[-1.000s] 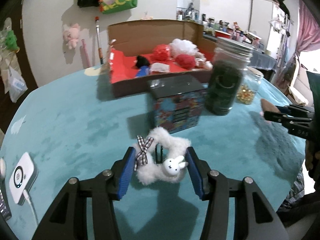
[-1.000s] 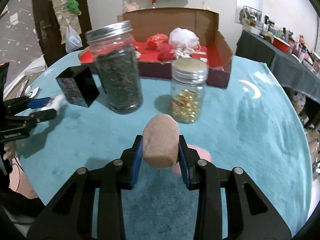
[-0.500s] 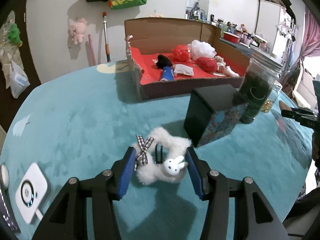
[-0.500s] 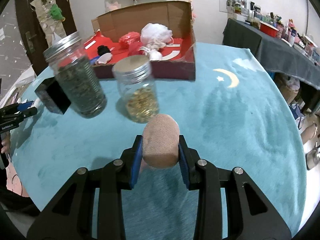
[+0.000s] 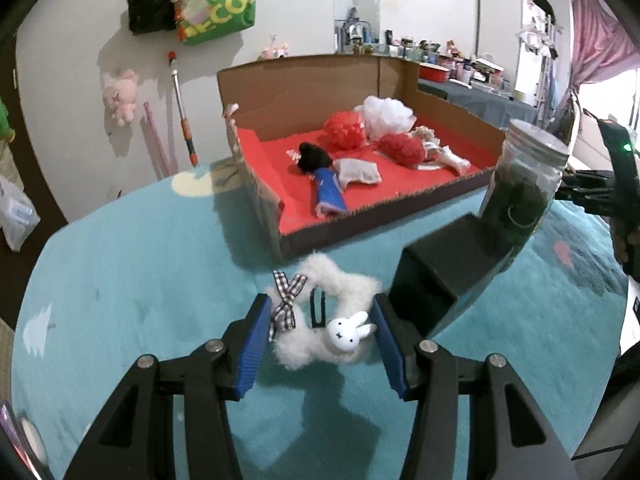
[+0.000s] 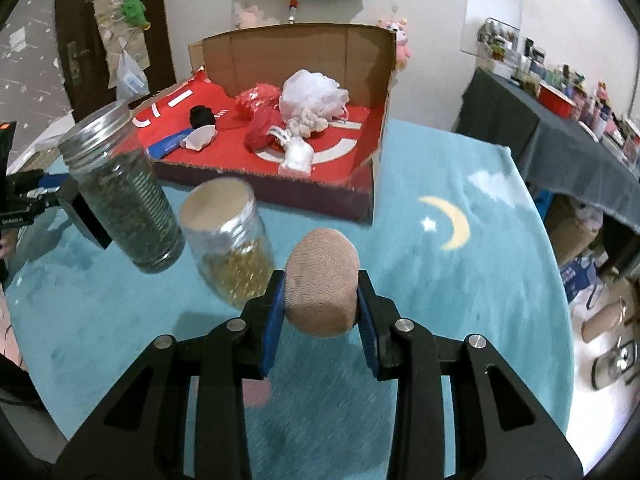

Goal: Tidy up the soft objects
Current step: 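Carry the bunny plush and tan pad over the red box with both tools, then lower the plush and pad into the box and open both tools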

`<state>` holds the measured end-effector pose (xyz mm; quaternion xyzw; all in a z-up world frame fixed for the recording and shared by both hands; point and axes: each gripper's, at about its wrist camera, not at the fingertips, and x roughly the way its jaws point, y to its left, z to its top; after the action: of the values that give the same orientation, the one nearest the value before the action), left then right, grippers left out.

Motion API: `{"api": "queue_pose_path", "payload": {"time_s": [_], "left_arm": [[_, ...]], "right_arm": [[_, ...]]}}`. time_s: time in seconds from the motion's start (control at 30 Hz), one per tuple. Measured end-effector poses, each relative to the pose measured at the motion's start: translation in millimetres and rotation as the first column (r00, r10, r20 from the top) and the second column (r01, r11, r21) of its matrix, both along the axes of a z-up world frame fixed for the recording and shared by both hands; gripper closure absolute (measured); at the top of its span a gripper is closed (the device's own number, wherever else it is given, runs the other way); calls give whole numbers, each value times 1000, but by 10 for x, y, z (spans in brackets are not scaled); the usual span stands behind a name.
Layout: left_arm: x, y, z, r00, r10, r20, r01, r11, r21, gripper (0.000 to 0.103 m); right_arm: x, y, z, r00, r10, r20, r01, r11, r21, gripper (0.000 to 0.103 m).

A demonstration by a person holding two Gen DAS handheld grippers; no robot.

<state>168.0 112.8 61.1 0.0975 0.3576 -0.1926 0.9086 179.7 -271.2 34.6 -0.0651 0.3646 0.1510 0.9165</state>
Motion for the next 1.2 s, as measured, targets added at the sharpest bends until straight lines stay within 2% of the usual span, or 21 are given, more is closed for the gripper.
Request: {"api": "queue_pose_path", "payload": {"time_s": [0.37, 0.6, 0.7, 0.97, 1.13, 1.2], "left_arm": [[322, -150, 278, 996, -86, 39, 85, 996, 28, 50], [645, -450, 405, 984, -180, 3, 180, 983, 19, 50], [785, -661, 458, 969, -247, -26, 247, 969, 4, 50], [1177, -1140, 414, 930, -343, -129, 347, 938, 9, 50], [1380, -1371, 284, 906, -376, -195, 388, 921, 25, 50], [1437, -1435, 225, 896, -385, -222, 402, 915, 35, 50]], "right_arm": [[439, -1, 193, 997, 71, -5, -71, 997, 19, 71], [764, 147, 366, 986, 166, -26, -163, 984, 69, 71], [911, 280, 415, 974, 221, -49, -217, 973, 75, 71], [1363, 753, 391, 900, 385, -202, -378, 923, 75, 71], [1572, 906, 250, 846, 435, -309, -425, 899, 102, 71], [1632, 927, 192, 834, 437, -337, -428, 898, 107, 71]]}}
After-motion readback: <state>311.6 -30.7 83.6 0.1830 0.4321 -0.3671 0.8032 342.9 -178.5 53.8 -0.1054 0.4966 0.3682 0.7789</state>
